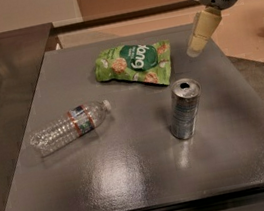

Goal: Pick green rice chip bag

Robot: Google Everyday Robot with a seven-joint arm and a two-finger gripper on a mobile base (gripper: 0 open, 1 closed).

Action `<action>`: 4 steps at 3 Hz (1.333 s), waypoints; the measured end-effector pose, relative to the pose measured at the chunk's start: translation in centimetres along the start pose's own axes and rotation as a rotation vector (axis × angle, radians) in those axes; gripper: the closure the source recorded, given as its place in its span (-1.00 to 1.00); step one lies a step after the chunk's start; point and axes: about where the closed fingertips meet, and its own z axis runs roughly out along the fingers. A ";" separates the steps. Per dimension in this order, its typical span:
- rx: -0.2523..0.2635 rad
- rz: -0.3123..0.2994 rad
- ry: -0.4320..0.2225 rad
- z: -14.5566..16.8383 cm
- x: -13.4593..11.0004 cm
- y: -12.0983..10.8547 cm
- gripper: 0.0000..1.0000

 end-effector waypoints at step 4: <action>-0.163 0.031 -0.056 9.0 -8.2 3.8 -1.00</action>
Offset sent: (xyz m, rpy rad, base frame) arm 0.0404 0.0808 -0.0446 0.0822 0.0934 -0.0066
